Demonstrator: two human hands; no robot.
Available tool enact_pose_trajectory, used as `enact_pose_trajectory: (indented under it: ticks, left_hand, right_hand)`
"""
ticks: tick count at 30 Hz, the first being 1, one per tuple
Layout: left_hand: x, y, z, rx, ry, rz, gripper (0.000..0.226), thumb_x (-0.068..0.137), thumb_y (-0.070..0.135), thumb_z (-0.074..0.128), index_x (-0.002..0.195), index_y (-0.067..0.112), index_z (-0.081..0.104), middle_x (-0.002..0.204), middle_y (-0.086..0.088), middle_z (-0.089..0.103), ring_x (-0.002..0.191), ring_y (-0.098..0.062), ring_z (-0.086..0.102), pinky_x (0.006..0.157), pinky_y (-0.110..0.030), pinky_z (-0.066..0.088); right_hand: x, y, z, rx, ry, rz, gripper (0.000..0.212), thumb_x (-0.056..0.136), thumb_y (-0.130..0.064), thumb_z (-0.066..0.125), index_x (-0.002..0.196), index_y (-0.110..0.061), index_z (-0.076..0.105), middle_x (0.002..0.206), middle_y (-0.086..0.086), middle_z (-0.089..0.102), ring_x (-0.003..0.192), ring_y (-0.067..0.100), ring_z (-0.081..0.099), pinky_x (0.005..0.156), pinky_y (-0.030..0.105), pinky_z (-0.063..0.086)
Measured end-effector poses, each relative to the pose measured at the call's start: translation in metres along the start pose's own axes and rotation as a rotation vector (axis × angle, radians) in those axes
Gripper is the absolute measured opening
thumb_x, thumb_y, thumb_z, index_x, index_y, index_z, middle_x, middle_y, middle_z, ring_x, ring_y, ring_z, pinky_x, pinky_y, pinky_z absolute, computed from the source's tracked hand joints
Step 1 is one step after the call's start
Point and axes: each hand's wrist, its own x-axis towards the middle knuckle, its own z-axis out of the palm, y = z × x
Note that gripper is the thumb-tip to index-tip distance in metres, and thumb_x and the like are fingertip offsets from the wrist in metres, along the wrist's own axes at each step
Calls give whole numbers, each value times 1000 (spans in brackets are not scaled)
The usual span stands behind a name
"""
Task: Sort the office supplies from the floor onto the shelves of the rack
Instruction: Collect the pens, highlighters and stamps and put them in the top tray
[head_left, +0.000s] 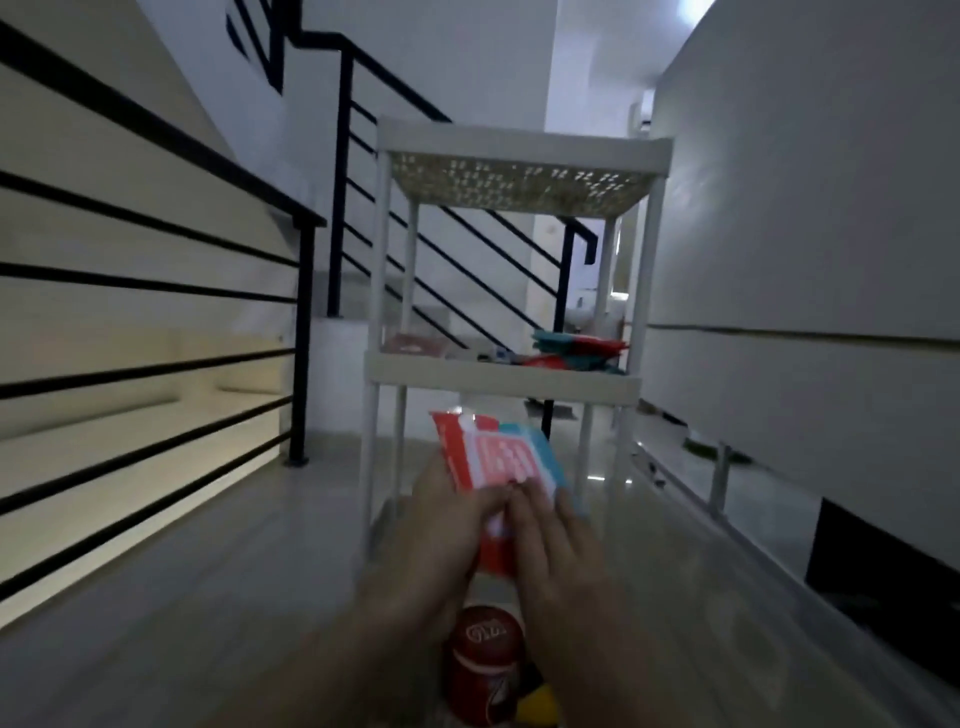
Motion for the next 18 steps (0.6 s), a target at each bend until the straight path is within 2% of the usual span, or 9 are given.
enact_pose_trajectory:
  ticks: [1,2,4,7,9,12,14,16,18]
  left_hand:
    - [7,14,7,-36,-57,5,20,90,6,51,97,23,58,91,2,69,82,-11,68,60,-20,56]
    - [13,28,13,-87,-99,11,16,91,7,49,98,18,59,89,-1,69,78,-10,68,58,-18,56]
    - [23,48,21,-167,-115,50,17,94,15,47,103,10,60,90,-5,69,78,-10,68,67,-21,55]
    - [26,57,25,-220,-82,98,17,96,26,43,92,17,57,96,-8,65,96,-17,61,92,-31,47]
    - [22,54,25,-217,-78,91,16,97,27,42,86,22,52,97,-6,64,98,-16,59,97,-33,43]
    - [23,45,23,-160,-52,74,16,98,24,40,86,26,51,106,-7,60,108,-19,55,102,-34,41]
    - [28,40,20,-143,-7,83,15,98,22,40,88,26,51,107,-5,58,115,-20,52,103,-34,40]
    - [33,38,18,-124,38,97,12,96,22,42,99,22,54,115,-5,57,121,-20,49,104,-35,38]
    - [37,37,17,-67,71,123,30,96,23,44,125,19,47,129,-7,53,125,-20,46,108,-38,36]
  right_hand:
    - [19,12,-11,-26,-4,-12,49,74,-11,62,119,5,50,95,16,74,80,31,73,68,33,58]
    - [37,24,-21,-37,-24,-33,57,61,-12,78,111,3,57,94,17,74,79,31,73,59,35,59]
    - [70,49,-37,-72,-47,-61,66,46,-13,87,105,3,63,93,19,73,78,28,73,60,33,58]
    - [117,83,-51,-169,-1,-77,49,51,-9,83,95,5,67,84,20,72,68,28,73,59,34,58]
    - [148,96,-59,-230,-27,-78,43,60,-3,83,97,8,65,81,21,71,62,28,70,55,34,57]
    - [184,107,-57,-281,-187,18,31,93,-3,51,123,4,50,107,20,65,87,30,67,74,35,54]
    - [196,114,-44,-317,-259,11,31,97,-6,40,127,0,45,111,16,63,91,28,64,76,33,51]
    - [201,116,-26,-347,-358,-22,29,97,-8,42,124,-2,45,107,14,63,89,25,64,77,31,53]
    - [201,120,-5,-364,-454,-24,30,95,-12,47,123,-2,46,105,12,63,90,23,65,75,28,52]
